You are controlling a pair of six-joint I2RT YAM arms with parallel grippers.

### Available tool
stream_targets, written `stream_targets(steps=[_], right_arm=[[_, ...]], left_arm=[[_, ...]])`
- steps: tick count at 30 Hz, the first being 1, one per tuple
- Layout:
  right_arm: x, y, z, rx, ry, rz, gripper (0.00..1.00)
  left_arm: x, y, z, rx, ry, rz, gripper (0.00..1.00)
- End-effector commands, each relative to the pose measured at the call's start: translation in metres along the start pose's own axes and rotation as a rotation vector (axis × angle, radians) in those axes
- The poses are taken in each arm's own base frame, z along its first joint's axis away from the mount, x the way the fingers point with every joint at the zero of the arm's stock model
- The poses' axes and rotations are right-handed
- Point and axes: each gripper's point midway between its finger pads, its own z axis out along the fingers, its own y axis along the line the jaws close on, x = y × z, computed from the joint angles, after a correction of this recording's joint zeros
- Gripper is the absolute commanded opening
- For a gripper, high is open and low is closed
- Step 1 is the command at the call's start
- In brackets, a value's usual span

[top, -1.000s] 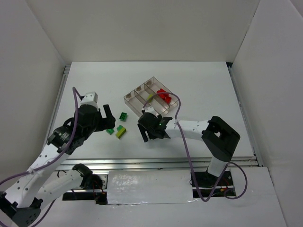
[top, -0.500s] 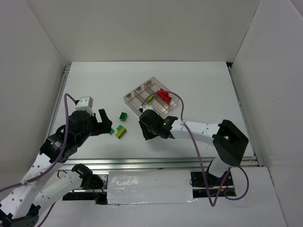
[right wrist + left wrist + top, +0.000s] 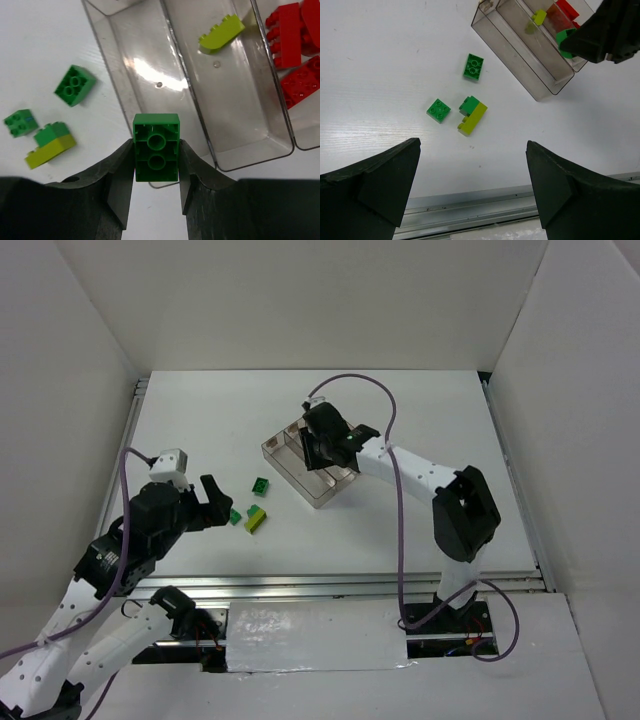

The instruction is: Sort the legos into containers by color

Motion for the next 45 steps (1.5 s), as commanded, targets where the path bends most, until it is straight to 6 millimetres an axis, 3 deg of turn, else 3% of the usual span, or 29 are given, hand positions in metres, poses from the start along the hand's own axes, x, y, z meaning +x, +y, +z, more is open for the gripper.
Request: stream_targets(steps=[1, 4, 8, 9, 11, 13, 14, 17, 18, 24, 31, 37, 45], right_arm=[[-0.011, 0.0, 0.005, -0.005, 0.04, -0.043, 0.28], [-0.015, 0.0, 0.013, -0.002, 0.054, -0.052, 0.48], [-0.016, 0.001, 0.017, 0.001, 0.057, -0.052, 0.64], [-0.02, -0.001, 0.016, 0.016, 0.046, -0.043, 0.76], [-0.02, 0.0, 0.016, 0.016, 0.046, -0.042, 0.83], [-0.024, 0.008, 0.011, -0.003, 0.039, -0.032, 0.95], [-0.022, 0.021, 0.008, -0.024, 0.034, -0.045, 1.0], [-0.032, 0.047, 0.003, -0.003, -0.032, -0.021, 1.0], [-0.033, 0.064, 0.004, 0.009, -0.041, -0.018, 1.0], [-0.031, 0.094, 0.025, 0.168, -0.083, 0.143, 1.0], [-0.015, 0.098, 0.063, 0.246, -0.067, 0.197, 1.0], [0.015, 0.104, 0.105, 0.23, 0.026, 0.185, 0.96], [0.032, 0.116, 0.125, 0.166, 0.079, 0.209, 0.85]], left_arm=[[-0.011, -0.003, -0.002, 0.023, -0.052, -0.006, 0.99], [-0.012, -0.004, -0.003, 0.03, -0.056, -0.003, 0.99], [-0.013, -0.003, -0.002, 0.029, -0.056, -0.003, 1.0], [-0.013, -0.003, -0.003, 0.029, -0.057, -0.004, 1.0], [-0.014, -0.002, -0.002, 0.028, -0.059, -0.006, 1.0], [-0.014, -0.001, -0.004, 0.022, -0.065, -0.01, 1.0], [-0.015, 0.0, -0.004, 0.019, -0.07, -0.016, 1.0], [-0.018, 0.006, -0.006, -0.004, -0.087, -0.034, 1.0], [-0.019, 0.007, -0.007, -0.009, -0.092, -0.039, 0.99], [-0.021, 0.013, -0.009, -0.03, -0.11, -0.059, 0.99], [-0.02, 0.011, -0.007, -0.02, -0.103, -0.053, 1.0], [-0.02, 0.011, -0.008, -0.011, -0.109, -0.055, 0.99], [-0.022, 0.011, -0.011, -0.006, -0.121, -0.059, 0.99]])
